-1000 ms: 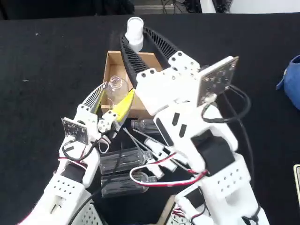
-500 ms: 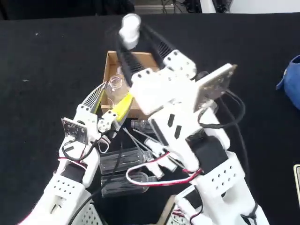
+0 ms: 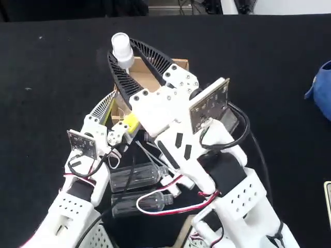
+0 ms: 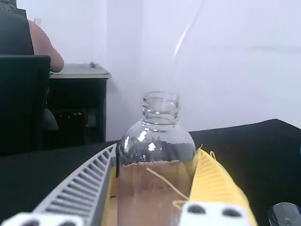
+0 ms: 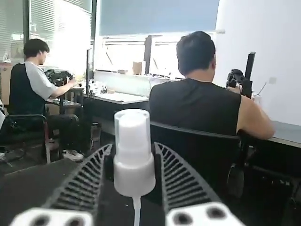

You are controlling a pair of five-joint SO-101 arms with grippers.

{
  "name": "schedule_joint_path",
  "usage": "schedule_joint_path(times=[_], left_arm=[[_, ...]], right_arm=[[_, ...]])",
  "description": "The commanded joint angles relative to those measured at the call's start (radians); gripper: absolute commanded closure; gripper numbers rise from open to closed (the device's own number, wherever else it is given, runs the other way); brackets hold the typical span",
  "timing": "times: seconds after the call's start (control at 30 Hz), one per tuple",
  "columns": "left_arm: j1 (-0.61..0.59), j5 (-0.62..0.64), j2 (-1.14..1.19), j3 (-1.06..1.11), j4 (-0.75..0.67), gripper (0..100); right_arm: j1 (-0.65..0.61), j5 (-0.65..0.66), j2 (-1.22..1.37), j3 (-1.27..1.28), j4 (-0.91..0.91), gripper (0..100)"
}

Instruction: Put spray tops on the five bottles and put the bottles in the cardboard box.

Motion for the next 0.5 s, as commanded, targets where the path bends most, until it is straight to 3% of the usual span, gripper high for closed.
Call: schedule_joint_path(times=[0.0,0.47], left_arm=[[-0.007,0.009,-0.018,0.024,-0.023,97],[-0.007,0.009,-0.018,0.024,-0.023,97]], right_arm=[[-0.009,0.018,-0.016,-0.053,0.002,98.7],[-0.014,0.014,-0.019,0.125,0.003,98.2]])
